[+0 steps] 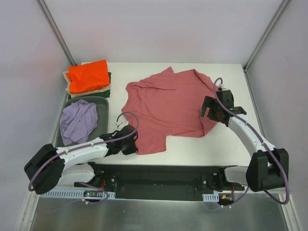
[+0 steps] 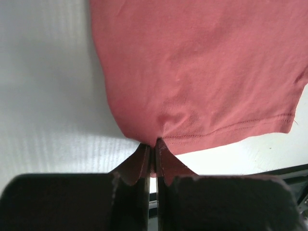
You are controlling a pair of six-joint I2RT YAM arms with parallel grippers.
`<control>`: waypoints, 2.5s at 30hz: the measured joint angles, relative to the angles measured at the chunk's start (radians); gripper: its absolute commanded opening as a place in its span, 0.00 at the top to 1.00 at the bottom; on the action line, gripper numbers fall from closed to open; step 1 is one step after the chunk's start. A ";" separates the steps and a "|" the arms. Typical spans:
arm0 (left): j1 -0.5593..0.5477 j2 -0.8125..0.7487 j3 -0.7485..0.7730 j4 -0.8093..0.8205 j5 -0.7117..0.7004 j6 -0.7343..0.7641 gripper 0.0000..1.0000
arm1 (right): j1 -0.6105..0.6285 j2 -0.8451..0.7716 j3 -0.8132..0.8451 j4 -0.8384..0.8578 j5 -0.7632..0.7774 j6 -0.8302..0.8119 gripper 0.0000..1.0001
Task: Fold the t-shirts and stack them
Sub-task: Flatten out the tshirt
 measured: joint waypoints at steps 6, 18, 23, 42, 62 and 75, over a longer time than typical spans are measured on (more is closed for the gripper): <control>0.000 -0.095 -0.055 -0.018 -0.039 0.005 1.00 | 0.133 0.134 0.127 -0.033 0.095 -0.058 0.15; 0.000 -0.132 -0.079 -0.017 -0.093 0.005 1.00 | 0.154 0.655 0.539 -0.190 0.282 -0.100 0.43; 0.000 -0.132 -0.079 -0.017 -0.093 0.005 1.00 | 0.151 0.706 0.556 -0.237 0.322 -0.092 0.46; 0.000 -0.132 -0.079 -0.017 -0.093 0.004 1.00 | 0.126 0.769 0.596 -0.219 0.291 -0.088 0.55; 0.000 -0.237 -0.079 -0.052 -0.143 0.034 1.00 | 0.015 0.445 0.274 -0.179 0.344 0.039 0.99; 0.000 -0.412 -0.079 -0.122 -0.139 0.044 1.00 | -0.108 -0.058 -0.005 -0.279 0.341 0.093 0.99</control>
